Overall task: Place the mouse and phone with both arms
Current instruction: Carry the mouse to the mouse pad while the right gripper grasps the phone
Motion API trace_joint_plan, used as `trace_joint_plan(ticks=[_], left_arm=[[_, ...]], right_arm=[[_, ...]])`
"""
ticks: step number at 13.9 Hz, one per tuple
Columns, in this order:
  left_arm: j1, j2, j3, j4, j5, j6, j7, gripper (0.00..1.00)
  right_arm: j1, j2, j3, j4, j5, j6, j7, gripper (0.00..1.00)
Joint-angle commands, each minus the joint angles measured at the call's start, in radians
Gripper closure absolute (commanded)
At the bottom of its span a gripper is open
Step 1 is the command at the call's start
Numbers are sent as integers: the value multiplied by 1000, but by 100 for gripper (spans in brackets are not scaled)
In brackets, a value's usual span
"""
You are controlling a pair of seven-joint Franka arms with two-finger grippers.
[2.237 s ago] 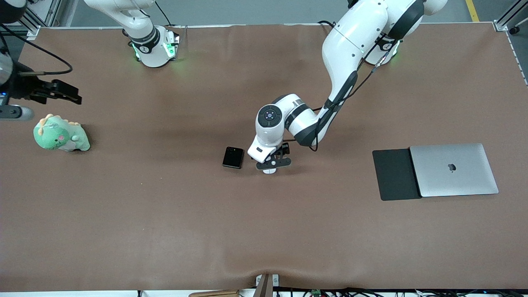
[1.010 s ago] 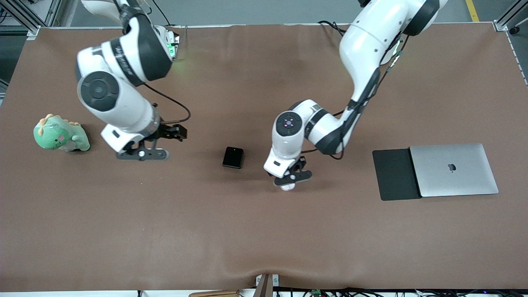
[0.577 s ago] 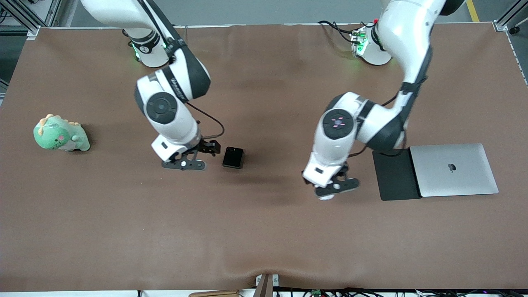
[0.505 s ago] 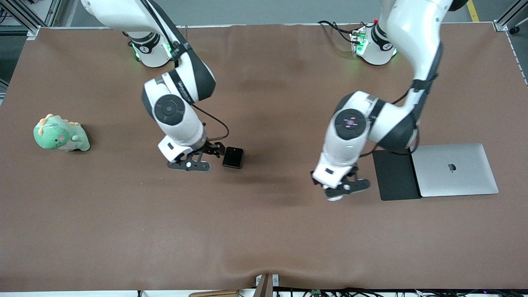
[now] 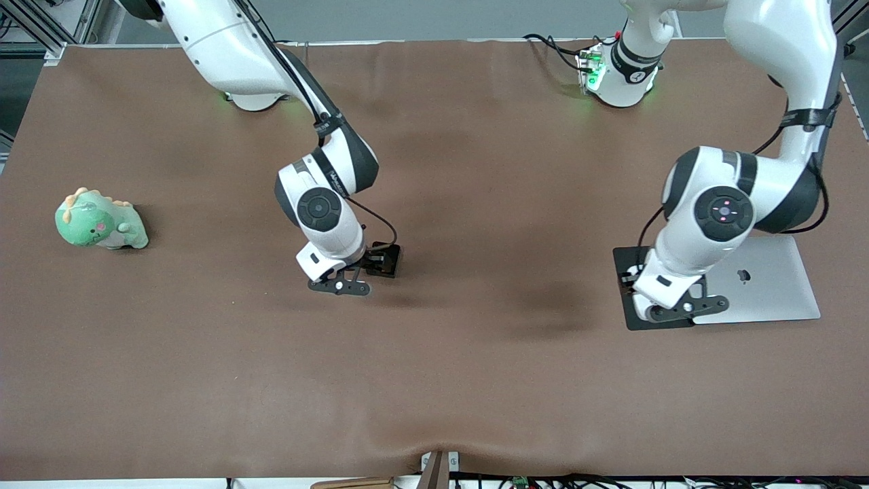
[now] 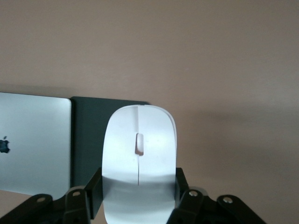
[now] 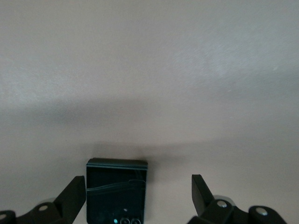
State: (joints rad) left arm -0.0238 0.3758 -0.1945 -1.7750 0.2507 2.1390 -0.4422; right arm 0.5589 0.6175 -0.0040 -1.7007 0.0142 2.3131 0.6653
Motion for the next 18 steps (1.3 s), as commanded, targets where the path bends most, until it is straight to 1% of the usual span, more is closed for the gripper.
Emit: trace_joint_plan(ticks=[1, 3, 5, 10, 15, 18], left_arm=[[60, -38, -17, -108, 13, 100, 62, 83], [125, -19, -17, -139, 15, 183, 167, 82], [163, -6, -16, -188, 15, 249, 255, 82], [217, 34, -16, -285, 18, 403, 394, 82], [231, 115, -16, -307, 18, 516, 404, 79], [236, 136, -16, -305, 18, 530, 402, 78]], right_arm=[[33, 30, -7, 10, 1, 32, 75, 0], [53, 57, -7, 10, 1, 52, 99, 0], [58, 71, -7, 10, 1, 58, 99, 0], [62, 93, -7, 9, 1, 62, 100, 0], [69, 116, -7, 10, 1, 101, 148, 0], [69, 116, -8, 9, 1, 103, 148, 0]])
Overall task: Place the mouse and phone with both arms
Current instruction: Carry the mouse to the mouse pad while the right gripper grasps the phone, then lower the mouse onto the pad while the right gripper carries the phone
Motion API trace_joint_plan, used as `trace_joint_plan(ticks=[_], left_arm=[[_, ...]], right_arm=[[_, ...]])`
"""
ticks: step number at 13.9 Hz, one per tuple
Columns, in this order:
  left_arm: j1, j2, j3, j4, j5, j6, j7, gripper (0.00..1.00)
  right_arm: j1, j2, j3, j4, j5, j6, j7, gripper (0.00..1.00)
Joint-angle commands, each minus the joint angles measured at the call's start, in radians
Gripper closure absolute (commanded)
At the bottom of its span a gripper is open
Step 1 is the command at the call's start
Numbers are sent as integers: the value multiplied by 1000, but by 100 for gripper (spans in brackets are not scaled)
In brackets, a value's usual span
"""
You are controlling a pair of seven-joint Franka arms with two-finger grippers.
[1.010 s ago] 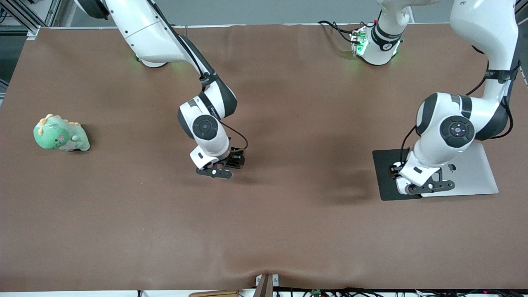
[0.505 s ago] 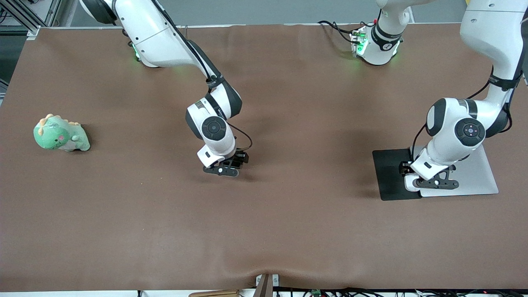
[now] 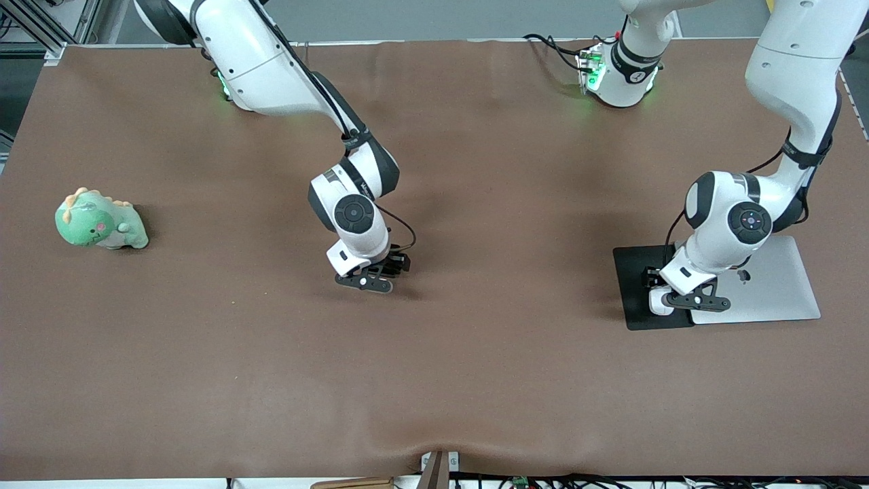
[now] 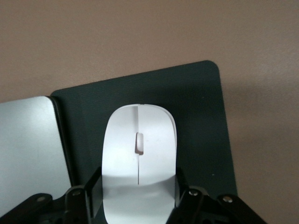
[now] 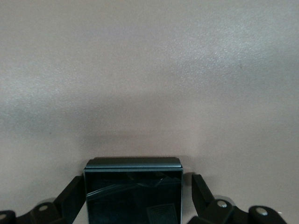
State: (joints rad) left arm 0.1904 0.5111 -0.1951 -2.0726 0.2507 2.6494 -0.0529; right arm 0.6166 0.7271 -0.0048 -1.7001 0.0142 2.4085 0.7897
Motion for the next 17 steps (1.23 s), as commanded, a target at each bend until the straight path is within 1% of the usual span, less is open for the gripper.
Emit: trace_joint_plan(ticks=[1, 2, 3, 4, 5, 6, 8, 10, 11, 12, 14, 15, 17], left_arm=[[23, 3, -15, -9, 16, 21, 11, 78], [23, 9, -15, -9, 16, 21, 7, 77], [23, 10, -15, -9, 16, 21, -1, 74], [23, 15, -15, -7, 16, 21, -5, 62], [23, 17, -15, -4, 16, 21, -5, 26], [23, 15, -15, -3, 16, 21, -4, 0], [18, -5, -15, 0, 16, 18, -2, 0], [11, -74, -27, 0, 10, -11, -31, 0], [15, -109, -52, 5, 10, -49, -86, 0], [17, -149, -66, 12, 10, -93, -113, 0], [15, -222, -69, 45, 9, -188, -116, 0], [15, -253, -79, 78, 9, -256, -116, 0], [15, -292, -96, 170, -8, -423, -131, 0]], right_arm=[[11, 5, -7, 8, 1, 7, 25, 38], [9, 3, -7, 8, 1, 7, 25, 67], [6, -2, -7, 10, 1, 4, 32, 86], [-3, -15, -7, 10, 1, -5, 60, 90], [-5, -41, -7, 10, 1, -14, 72, 90], [-17, -75, -9, 10, 1, -49, 69, 90], [-73, -152, -7, 14, 1, -150, 54, 90], [-139, -205, -6, 16, 1, -248, 10, 90], [-171, -228, -7, 14, 1, -300, -50, 90], [-213, -247, -7, 14, 1, -337, -82, 90], [-285, -274, -11, 7, 0, -385, -113, 90], [-317, -284, -11, 1, 0, -391, -148, 91], [-394, -291, -11, -7, 0, -408, -222, 98]])
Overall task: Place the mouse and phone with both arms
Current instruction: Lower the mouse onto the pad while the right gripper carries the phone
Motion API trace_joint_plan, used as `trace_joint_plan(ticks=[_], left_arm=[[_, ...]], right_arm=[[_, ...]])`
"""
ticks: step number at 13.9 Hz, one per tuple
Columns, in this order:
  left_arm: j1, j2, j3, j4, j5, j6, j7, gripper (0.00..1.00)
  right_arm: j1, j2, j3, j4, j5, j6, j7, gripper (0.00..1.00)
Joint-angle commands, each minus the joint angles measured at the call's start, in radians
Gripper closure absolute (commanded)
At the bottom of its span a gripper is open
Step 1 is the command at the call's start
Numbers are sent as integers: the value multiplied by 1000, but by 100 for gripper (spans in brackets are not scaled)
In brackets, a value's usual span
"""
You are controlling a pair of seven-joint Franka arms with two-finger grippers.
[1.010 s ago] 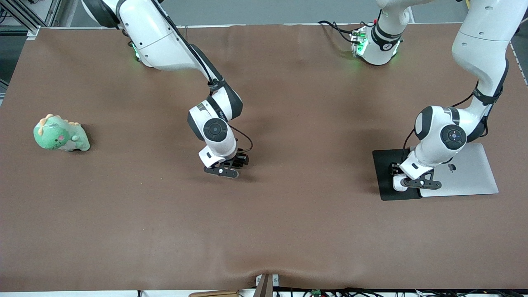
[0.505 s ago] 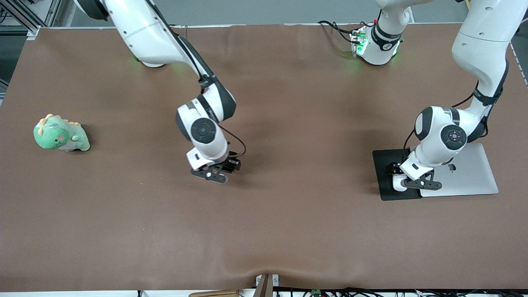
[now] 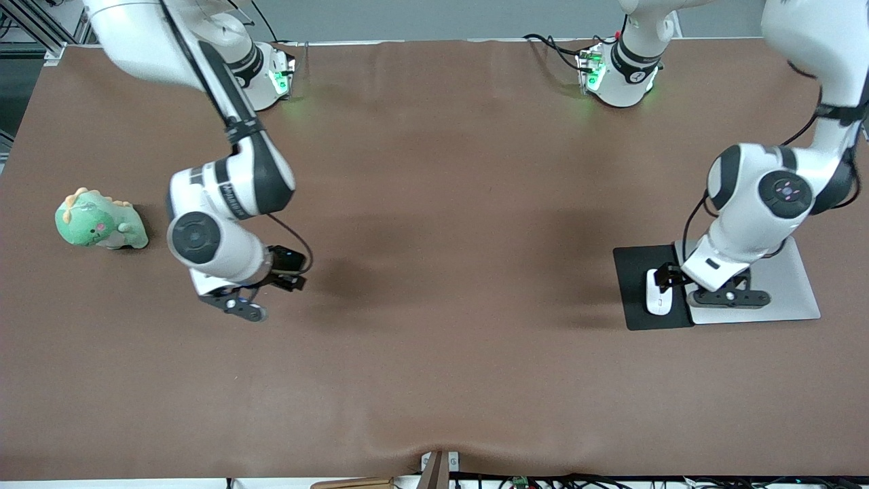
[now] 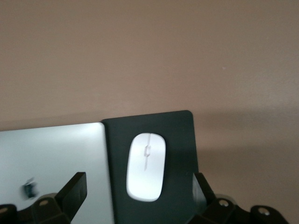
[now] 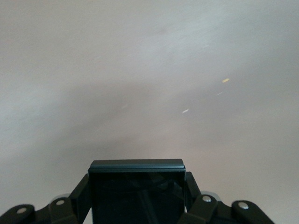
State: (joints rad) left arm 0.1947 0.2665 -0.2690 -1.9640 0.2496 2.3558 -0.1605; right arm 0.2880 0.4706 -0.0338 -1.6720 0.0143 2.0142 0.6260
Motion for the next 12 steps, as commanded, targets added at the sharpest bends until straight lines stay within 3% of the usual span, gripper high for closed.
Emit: trace_joint_plan(ticks=[1, 4, 8, 12], left_arm=[[11, -68, -32, 94, -27, -189, -55, 0], [11, -125, -35, 160, -64, -304, -86, 0], [12, -119, -35, 405, -118, -582, -76, 0], [12, -179, -38, 456, -153, -700, -73, 0]], right_arm=[[-99, -43, 18, -54, 0, -12, -109, 100], [-191, -73, 17, -150, -2, 56, -270, 100], [-317, -93, 17, -297, -10, 227, -481, 100], [-452, -70, 17, -316, -14, 302, -714, 100]])
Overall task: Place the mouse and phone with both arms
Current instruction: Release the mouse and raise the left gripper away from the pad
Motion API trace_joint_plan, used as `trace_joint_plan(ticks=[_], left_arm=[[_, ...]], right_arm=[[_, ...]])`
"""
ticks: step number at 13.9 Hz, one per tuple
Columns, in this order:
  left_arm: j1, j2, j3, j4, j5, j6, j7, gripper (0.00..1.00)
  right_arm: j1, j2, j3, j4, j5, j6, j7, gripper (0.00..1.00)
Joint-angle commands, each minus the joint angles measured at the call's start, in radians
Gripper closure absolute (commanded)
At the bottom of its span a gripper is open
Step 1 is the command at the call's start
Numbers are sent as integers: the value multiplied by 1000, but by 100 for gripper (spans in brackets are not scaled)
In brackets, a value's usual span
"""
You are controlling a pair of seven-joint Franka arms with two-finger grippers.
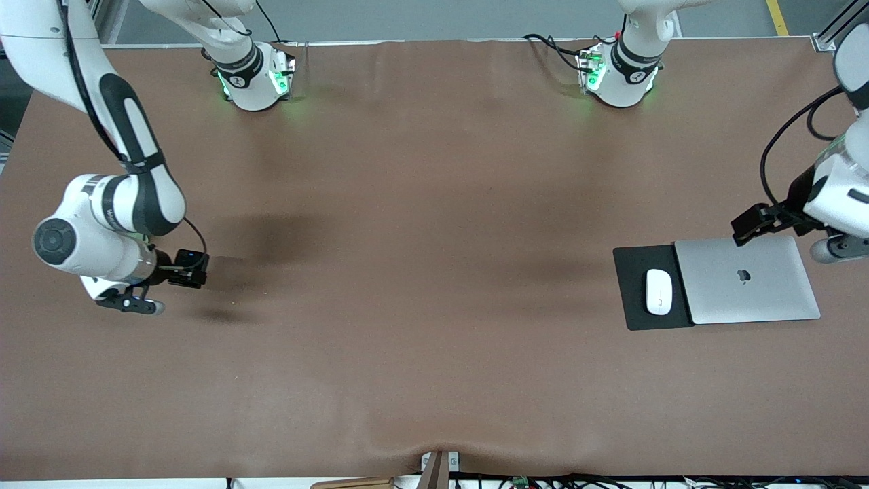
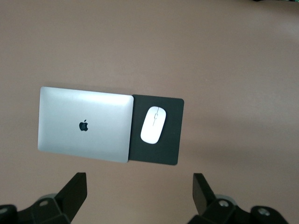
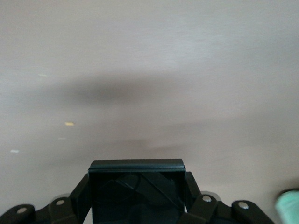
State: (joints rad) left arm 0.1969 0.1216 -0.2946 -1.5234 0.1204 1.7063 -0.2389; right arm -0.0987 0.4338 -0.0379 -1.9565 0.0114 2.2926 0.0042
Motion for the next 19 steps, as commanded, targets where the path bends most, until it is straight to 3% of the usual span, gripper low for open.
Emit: trace_joint_plan(ticks=[1, 5, 8, 11, 12, 13, 14, 16, 19], left_arm=[[10, -55, -14, 15, -36, -72, 7, 0], [10, -98, -12, 15, -56, -122, 39, 0], [-26, -138, 8, 0, -62, -145, 53, 0], [-163, -172, 161, -24, -64, -171, 73, 0], [-180, -183, 195, -34, -65, -169, 113, 0], [-186, -191, 206, -43, -71, -171, 124, 0], [-198, -203, 212, -55, -73, -169, 125, 0], [-240, -223, 262, -78, -73, -169, 125, 0], [-234, -220, 262, -78, -73, -169, 125, 0]], right_arm=[[-90, -24, 21, -39, -11, 45, -128, 100], [-154, 2, 21, -149, -11, 235, -181, 100], [-185, 8, 20, -179, -11, 231, -191, 100], [-193, 22, 20, -202, -11, 228, -194, 94], [-191, 22, 20, -203, -11, 219, -194, 82], [-191, 22, 21, -202, -13, 203, -197, 47], [-190, 20, 20, -202, -11, 188, -200, 0], [-187, 13, 21, -197, -13, 170, -202, 0], [-177, -13, 23, -173, -13, 128, -201, 0]])
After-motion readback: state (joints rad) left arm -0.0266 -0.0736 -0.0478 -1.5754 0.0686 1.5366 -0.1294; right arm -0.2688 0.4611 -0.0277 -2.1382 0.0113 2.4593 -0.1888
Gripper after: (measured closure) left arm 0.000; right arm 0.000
